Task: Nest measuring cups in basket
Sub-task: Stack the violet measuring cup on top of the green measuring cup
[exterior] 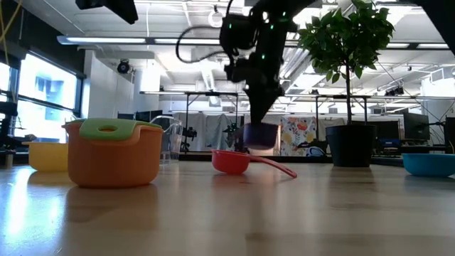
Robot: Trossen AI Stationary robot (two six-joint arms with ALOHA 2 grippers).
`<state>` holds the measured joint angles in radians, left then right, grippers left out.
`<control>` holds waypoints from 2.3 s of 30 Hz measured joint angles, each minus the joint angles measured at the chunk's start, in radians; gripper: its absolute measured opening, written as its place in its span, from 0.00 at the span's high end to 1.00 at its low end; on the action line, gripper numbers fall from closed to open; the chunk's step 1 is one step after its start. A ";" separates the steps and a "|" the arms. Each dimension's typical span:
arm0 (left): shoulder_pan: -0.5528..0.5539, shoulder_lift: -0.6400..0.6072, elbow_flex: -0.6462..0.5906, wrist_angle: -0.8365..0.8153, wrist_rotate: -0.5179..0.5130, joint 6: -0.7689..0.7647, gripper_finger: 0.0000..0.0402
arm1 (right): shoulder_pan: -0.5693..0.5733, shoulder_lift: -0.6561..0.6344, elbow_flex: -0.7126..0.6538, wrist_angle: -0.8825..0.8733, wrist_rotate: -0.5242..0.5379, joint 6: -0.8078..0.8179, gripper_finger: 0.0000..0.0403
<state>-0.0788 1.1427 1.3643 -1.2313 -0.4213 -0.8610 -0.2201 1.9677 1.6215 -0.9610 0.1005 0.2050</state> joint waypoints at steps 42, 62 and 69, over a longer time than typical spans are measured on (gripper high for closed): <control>0.000 -0.040 0.000 -0.006 0.315 0.045 0.88 | 0.447 -0.107 0.000 0.306 -0.140 -0.378 1.00; 0.000 -0.039 0.000 0.025 0.316 -0.339 0.88 | 0.443 -0.107 0.000 0.367 -0.190 -1.269 1.00; 0.000 -0.039 0.000 0.025 0.315 -0.422 0.88 | 0.443 -0.107 0.000 0.457 -0.179 -1.387 1.00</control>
<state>-0.0792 1.1034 1.3640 -1.2068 -0.1059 -1.2827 0.2231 1.8610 1.6218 -0.5042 -0.0789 -1.1818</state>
